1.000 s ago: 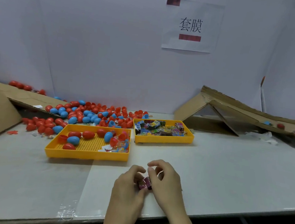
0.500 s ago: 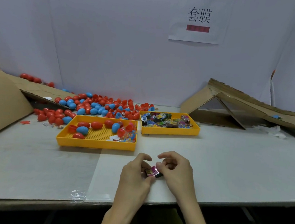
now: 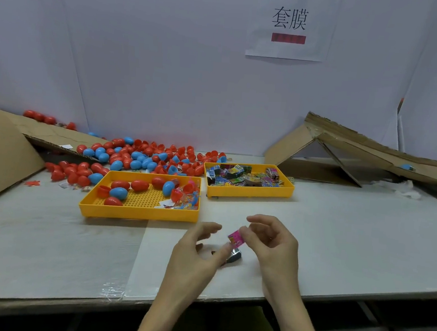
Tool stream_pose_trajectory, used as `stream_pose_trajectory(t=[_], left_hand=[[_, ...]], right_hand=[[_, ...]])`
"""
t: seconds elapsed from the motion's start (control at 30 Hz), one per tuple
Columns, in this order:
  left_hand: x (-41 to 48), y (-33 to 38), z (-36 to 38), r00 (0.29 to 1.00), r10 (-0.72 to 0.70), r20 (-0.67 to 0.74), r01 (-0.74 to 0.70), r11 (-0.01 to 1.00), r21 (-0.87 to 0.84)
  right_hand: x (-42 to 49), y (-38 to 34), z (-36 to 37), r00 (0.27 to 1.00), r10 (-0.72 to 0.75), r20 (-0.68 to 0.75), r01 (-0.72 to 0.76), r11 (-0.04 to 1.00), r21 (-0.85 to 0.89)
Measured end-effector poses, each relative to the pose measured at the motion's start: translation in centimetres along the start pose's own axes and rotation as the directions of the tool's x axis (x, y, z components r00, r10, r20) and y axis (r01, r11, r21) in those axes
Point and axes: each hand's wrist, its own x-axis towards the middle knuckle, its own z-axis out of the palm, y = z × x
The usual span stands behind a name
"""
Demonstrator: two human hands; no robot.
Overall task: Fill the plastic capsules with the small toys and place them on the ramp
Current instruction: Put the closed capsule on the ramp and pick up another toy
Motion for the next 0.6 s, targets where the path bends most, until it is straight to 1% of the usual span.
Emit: stream_pose_trajectory(t=[0.07,0.13,0.23,0.37,0.43,0.53,0.6], left_hand=[[-0.13,0.34,-0.47,1.000,-0.008,0.010,0.010,0.992,-0.125],[-0.37,0.64,-0.66,0.999,0.017,0.045,-0.009,0.984,-0.175],[-0.63,0.74,-0.74,0.996,0.055,0.076,-0.043,0.986,-0.162],[-0.43,0.23,-0.94,0.992,0.052,0.111,-0.040,0.993,-0.115],[-0.43,0.19,-0.90,0.996,0.042,0.081,-0.030,0.989,-0.142],[-0.41,0.18,-0.83,1.000,0.011,-0.006,-0.012,0.972,-0.233],[-0.34,0.04,-0.81,0.999,0.004,-0.034,-0.013,0.962,-0.271]], right_hand=[[-0.12,-0.24,-0.13,0.997,0.011,0.081,-0.014,0.999,0.037],[-0.23,-0.33,-0.16,0.989,0.011,0.145,-0.017,0.999,0.039],[-0.39,-0.47,-0.18,0.982,-0.011,0.191,0.003,0.999,0.041],[-0.35,-0.44,-0.26,0.982,-0.023,0.190,0.013,0.999,0.052],[-0.26,-0.48,-0.21,0.984,-0.023,0.177,0.011,0.998,0.064],[-0.15,-0.59,-0.10,0.983,0.004,0.183,-0.018,0.997,0.075],[-0.18,-0.57,0.07,0.974,0.024,0.224,-0.025,1.000,-0.001]])
